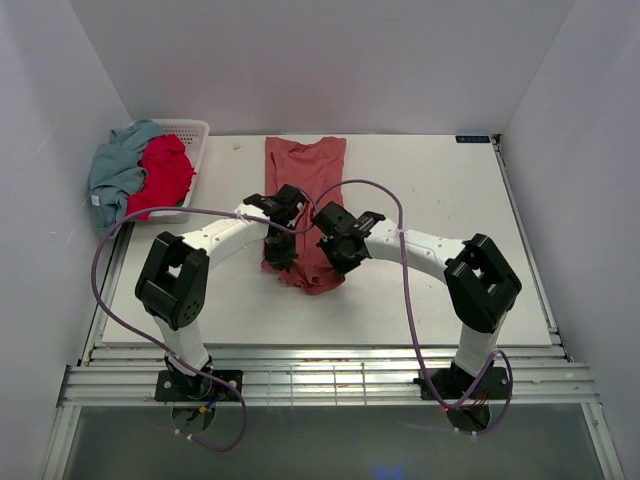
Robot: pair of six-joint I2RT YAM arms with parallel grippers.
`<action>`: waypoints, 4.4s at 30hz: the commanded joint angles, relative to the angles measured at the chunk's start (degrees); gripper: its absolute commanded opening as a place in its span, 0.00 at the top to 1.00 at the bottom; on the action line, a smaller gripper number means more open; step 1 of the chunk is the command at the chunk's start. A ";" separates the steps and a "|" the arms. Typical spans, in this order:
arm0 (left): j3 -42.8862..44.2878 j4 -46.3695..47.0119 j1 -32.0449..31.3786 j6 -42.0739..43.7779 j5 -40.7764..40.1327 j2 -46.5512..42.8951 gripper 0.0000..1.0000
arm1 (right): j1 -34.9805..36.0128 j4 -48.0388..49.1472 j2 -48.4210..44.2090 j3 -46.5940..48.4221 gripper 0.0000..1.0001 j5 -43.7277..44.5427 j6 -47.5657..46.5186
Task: Fold and stack the t-shirts
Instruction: Fold the tshirt
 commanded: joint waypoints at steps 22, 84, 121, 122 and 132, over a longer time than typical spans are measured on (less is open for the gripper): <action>11.71 13.66 13.01 1.64 4.02 6.63 0.89 | -12.27 2.39 16.96 24.35 0.92 0.74 -11.74; 0.22 43.53 9.25 0.24 9.40 -0.91 1.00 | -17.19 7.84 16.43 31.30 0.92 -29.57 -9.28; -10.07 55.50 5.72 4.10 5.36 11.11 1.00 | -17.89 9.15 39.38 49.31 0.92 -28.71 -6.38; -10.34 55.50 5.72 4.10 5.36 11.38 1.00 | -18.42 9.94 39.99 50.36 0.92 -27.84 -5.34; -15.17 57.00 5.72 1.38 6.15 10.42 1.00 | -21.41 25.94 37.89 50.72 0.92 -17.57 -0.05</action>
